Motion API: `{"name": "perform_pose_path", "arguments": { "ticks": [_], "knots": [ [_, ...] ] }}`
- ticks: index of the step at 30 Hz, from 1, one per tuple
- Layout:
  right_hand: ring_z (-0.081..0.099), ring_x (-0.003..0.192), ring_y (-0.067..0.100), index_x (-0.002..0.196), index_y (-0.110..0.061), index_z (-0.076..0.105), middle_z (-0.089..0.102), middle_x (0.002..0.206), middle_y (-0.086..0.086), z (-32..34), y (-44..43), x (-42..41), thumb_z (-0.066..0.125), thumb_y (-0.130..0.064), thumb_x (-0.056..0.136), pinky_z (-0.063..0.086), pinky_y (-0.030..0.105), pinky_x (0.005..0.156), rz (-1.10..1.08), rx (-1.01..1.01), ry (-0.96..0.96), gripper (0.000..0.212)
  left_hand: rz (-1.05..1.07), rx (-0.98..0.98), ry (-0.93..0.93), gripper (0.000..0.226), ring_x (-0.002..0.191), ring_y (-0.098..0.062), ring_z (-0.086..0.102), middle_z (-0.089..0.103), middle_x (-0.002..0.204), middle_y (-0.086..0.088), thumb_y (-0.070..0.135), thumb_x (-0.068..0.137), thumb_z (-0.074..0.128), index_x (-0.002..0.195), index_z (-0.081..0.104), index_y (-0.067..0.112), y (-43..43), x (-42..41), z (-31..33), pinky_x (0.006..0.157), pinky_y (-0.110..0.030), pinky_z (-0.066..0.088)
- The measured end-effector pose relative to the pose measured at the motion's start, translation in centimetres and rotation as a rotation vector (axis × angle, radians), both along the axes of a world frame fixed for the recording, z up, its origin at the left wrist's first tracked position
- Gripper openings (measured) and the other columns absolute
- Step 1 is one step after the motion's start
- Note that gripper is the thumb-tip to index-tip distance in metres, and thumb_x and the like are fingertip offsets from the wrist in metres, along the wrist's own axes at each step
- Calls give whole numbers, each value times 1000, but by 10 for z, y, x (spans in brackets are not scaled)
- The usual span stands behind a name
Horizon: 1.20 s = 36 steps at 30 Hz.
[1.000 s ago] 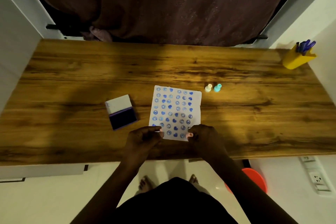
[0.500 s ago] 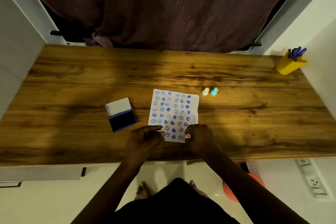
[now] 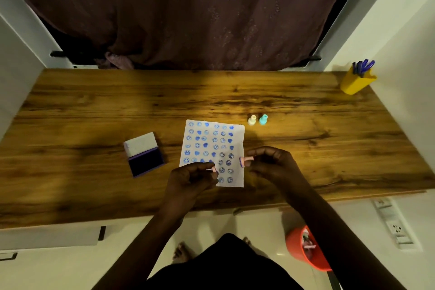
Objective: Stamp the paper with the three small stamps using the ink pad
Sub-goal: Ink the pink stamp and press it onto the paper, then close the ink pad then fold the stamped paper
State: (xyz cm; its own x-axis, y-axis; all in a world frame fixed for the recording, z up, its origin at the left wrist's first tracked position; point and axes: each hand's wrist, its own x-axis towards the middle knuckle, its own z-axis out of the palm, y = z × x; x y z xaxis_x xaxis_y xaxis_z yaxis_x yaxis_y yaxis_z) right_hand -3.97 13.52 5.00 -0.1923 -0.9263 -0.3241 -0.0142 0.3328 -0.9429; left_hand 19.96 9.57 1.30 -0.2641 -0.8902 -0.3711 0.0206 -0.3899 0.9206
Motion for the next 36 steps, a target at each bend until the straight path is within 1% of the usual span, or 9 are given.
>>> {"name": "perform_pose_path", "arguments": {
  "ticks": [3,6,13,19,23,26,30,33,36],
  "knots": [
    [77,86,14,106,-19,78,81,102,6,3,13,3,88,-26,77,59,26,69,36,-37,-21,31,-40,-8,45,23,99,-24,80,81,111,-4,6,84,82,106,80,15,1,-14,6,73,-27,64],
    [78,95,22,106,-20,79,80,105,5,2,17,2,87,-24,79,62,34,75,25,-71,-20,28,-85,-18,84,22,96,-23,81,83,107,0,3,86,80,104,82,16,1,-26,13,76,-30,66],
    [77,99,18,105,-16,79,81,103,5,5,19,-9,85,-14,81,58,24,78,51,-159,-3,25,-133,-57,89,26,92,-30,81,83,105,-9,-2,89,75,114,78,4,0,-49,23,79,-29,65],
    [77,101,20,106,-16,80,81,104,4,4,14,-27,84,-17,82,63,34,84,102,-147,9,24,-156,-112,34,27,93,-35,80,83,101,-12,0,88,76,114,79,5,-2,-63,22,84,-38,66],
    [78,95,27,103,-22,81,82,99,4,5,9,-39,86,-38,79,63,45,83,145,-83,11,29,-167,-124,33,25,92,-37,80,83,100,-14,3,85,79,107,83,14,-5,-74,22,88,-46,64],
    [76,76,17,100,-24,82,81,90,5,4,3,-45,82,-52,77,61,32,73,144,-37,29,36,-157,-168,22,25,92,-32,81,84,98,-11,17,78,84,102,85,23,-8,-81,22,88,-48,64],
    [75,79,7,100,-20,82,81,89,0,-1,-10,-55,80,-30,86,58,20,72,165,-76,57,17,-109,-173,-52,31,91,-26,81,84,96,-5,6,82,84,100,83,31,-13,-94,16,88,-51,64],
    [76,92,7,102,-18,79,81,96,-5,-5,-33,-71,86,-23,80,61,26,82,90,-96,220,23,-75,-139,-134,32,94,-23,80,84,93,-3,11,85,83,108,77,33,-18,-100,12,94,-53,61],
    [73,85,6,97,-18,75,78,89,-7,-16,-60,-90,89,-26,77,60,26,77,19,-118,493,26,-15,-133,-167,29,95,-23,80,84,94,-3,11,84,83,104,78,32,-22,-97,9,94,-49,62]
  ]
}}
